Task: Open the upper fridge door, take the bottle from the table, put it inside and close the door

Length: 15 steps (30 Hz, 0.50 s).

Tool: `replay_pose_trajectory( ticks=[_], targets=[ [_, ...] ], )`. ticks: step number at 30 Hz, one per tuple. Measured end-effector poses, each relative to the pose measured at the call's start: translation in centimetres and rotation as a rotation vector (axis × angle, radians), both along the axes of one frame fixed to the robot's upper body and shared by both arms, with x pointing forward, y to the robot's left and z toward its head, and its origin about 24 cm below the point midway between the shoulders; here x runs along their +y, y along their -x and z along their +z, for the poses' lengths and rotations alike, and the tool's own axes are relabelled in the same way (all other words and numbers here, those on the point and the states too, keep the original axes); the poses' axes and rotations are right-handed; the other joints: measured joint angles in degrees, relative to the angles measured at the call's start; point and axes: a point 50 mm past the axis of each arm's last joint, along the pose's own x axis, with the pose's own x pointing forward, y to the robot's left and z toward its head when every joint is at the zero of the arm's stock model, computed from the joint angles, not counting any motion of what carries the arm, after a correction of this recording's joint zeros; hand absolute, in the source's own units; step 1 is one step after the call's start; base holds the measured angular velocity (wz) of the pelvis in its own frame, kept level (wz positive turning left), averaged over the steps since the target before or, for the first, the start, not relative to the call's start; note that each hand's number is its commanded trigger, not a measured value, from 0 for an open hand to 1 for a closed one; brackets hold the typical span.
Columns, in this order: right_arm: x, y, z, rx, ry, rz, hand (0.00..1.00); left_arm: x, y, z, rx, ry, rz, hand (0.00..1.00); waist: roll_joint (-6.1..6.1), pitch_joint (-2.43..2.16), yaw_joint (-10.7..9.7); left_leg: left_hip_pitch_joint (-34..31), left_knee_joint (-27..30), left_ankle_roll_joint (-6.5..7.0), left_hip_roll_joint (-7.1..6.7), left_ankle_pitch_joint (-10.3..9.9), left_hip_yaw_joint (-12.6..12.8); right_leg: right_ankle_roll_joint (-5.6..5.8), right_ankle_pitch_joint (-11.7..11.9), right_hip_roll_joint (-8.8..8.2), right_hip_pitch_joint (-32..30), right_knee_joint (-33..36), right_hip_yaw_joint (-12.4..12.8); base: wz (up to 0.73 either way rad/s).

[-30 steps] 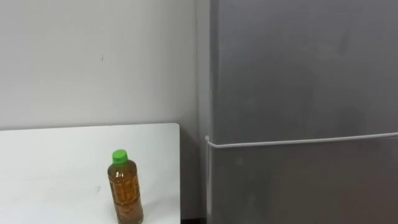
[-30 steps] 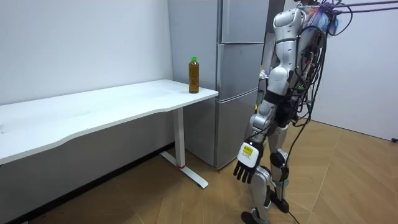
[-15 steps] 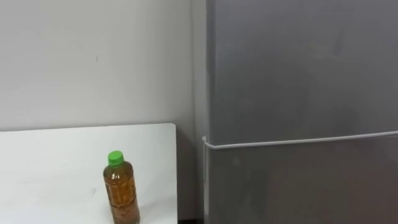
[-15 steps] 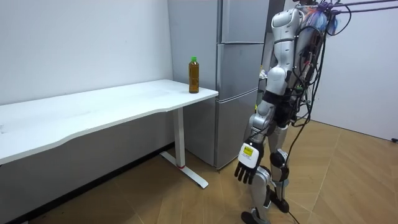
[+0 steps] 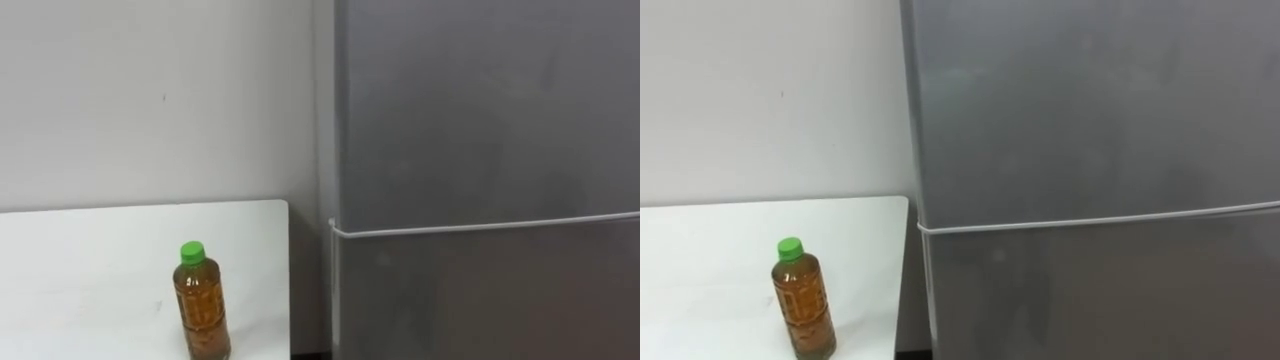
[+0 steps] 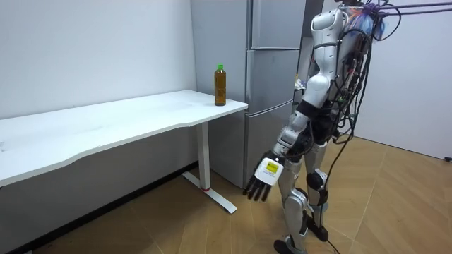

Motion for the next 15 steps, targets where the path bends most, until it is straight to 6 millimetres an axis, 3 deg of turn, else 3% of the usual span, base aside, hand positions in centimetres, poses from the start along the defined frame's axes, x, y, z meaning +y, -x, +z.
replay_pose_trajectory(
  ticks=[3,7,15],
  targets=[
    [-0.3,0.4,0.1,0.008,0.013,-0.008,0.00,0.9,-1.7,1.1,-0.124,-0.047,0.096,0.00,0.74,-0.25,0.8,0.1,-0.2,0.00,0.02,0.0,0.0,-0.02,0.0,0.07,-0.3,0.2,0.1,-0.01],
    [-0.7,0.8,0.2,-0.002,0.032,-0.029,0.00,1.8,-3.9,2.4,-0.224,-0.116,0.152,0.00,1.43,-0.07,1.5,0.5,-0.2,0.00,0.00,0.0,0.1,0.00,0.0,-0.03,-0.3,0.8,0.1,-0.01],
    [-1.0,0.9,0.5,-0.024,0.070,0.014,0.00,4.2,-8.0,7.3,-0.475,-0.307,0.259,0.00,1.19,-0.15,1.9,0.7,-0.3,-0.01,-0.03,0.0,0.4,-0.03,-0.2,-0.04,-0.4,0.9,0.9,-0.02]
  ],
)
